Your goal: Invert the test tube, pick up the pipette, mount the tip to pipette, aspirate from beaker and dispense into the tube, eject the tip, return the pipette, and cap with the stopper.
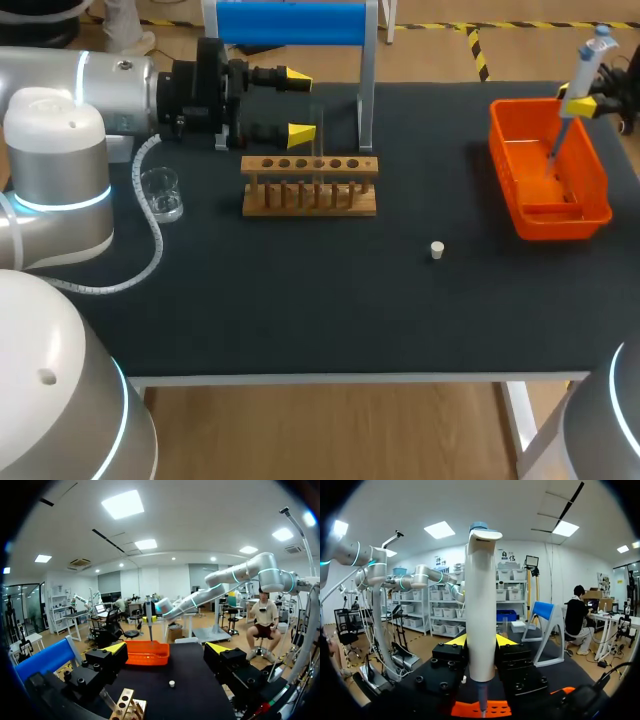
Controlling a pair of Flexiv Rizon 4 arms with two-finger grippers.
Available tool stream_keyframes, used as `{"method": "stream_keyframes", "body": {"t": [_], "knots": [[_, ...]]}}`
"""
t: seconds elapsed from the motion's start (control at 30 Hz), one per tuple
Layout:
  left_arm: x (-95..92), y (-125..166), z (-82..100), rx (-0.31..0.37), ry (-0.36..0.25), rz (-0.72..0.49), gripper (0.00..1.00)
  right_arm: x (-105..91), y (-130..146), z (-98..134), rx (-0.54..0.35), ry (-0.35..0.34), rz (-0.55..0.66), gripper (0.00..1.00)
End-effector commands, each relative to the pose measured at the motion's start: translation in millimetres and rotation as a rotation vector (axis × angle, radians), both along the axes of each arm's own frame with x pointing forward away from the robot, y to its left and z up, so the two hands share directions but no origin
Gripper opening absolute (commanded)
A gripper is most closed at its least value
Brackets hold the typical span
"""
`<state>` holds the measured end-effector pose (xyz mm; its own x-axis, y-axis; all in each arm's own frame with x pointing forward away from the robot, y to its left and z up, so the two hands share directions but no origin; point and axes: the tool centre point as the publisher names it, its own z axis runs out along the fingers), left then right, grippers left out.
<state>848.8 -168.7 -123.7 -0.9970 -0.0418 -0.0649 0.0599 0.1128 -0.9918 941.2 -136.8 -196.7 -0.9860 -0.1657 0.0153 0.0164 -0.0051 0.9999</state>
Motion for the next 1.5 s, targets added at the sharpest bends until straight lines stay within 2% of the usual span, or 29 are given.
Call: {"method": "stream_keyframes", "body": {"t": [0.03, 1.4, 1.5], "knots": [[-0.5, -1, -1.2, -0.004, -0.003, 0.002, 1.0, 2.4, -3, -2, 0.002, -0.002, 0.007, 0.0], [-0.5, -1, -1.2, -0.004, -0.003, 0.002, 1.0, 1.7, -4, -2, 0.001, -0.006, 0.005, 0.0], [19.9, -30, 12.1, 0.014, 0.017, 0.003, 1.0, 1.7, -4, -2, 0.001, -0.006, 0.005, 0.0]]}}
